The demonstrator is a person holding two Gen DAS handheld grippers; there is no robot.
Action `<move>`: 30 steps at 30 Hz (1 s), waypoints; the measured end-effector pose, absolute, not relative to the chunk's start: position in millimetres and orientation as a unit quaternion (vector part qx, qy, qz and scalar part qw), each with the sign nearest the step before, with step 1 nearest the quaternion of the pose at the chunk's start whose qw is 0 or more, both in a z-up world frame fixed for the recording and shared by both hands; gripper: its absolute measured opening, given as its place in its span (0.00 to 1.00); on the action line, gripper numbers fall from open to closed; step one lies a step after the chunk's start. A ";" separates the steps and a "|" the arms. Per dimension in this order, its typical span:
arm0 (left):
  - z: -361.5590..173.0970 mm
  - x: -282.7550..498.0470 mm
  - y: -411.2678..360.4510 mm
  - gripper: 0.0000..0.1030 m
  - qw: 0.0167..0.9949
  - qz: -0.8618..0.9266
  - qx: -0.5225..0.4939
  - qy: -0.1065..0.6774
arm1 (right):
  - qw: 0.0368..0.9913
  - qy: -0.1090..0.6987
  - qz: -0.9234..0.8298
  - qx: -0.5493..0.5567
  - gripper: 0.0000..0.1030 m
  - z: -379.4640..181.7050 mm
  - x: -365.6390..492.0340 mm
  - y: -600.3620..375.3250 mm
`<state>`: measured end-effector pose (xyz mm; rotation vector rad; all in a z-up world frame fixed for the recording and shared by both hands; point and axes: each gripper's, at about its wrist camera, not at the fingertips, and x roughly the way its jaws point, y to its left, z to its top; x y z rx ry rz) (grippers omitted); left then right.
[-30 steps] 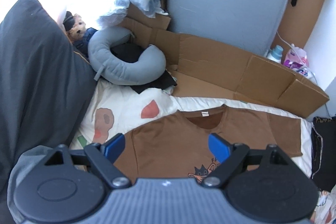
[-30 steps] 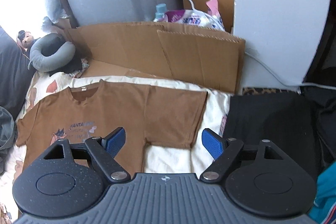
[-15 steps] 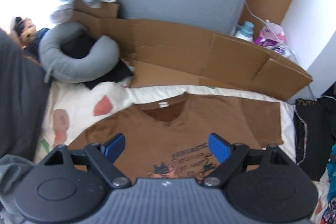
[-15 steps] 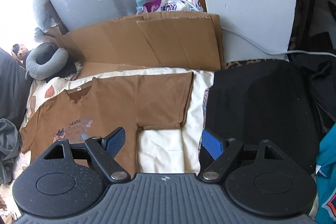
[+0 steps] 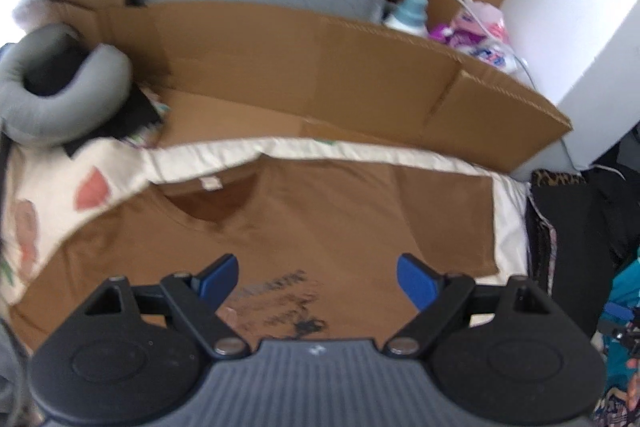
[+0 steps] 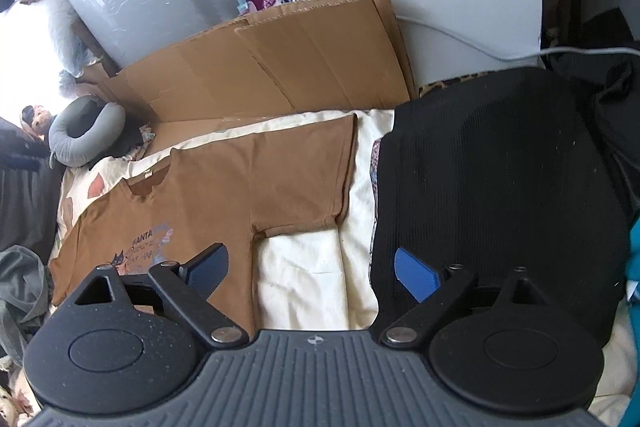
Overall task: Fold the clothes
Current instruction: 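Move both tools to the shirt sleeve and close the left tool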
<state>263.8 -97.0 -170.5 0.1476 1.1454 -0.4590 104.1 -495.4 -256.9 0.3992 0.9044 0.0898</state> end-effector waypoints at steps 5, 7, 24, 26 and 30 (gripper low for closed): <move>-199.2 249.1 -126.0 0.86 0.800 -0.240 0.070 0.545 | 0.875 0.435 0.042 0.209 0.91 -268.9 109.7 -496.5; -209.4 243.9 -135.6 0.83 0.796 -0.251 0.068 0.546 | 0.874 0.432 0.046 0.217 0.91 -273.8 112.1 -496.1; -296.7 230.0 -190.8 0.71 0.786 -0.312 0.090 0.526 | 0.862 0.436 0.028 0.257 0.91 -337.4 139.0 -474.4; -306.6 227.6 -193.5 0.66 0.784 -0.323 0.097 0.520 | 0.864 0.431 0.026 0.258 0.91 -343.2 143.1 -468.7; -324.1 219.9 -197.7 0.59 0.779 -0.350 0.110 0.510 | 0.867 0.423 0.023 0.263 0.91 -354.7 149.3 -461.0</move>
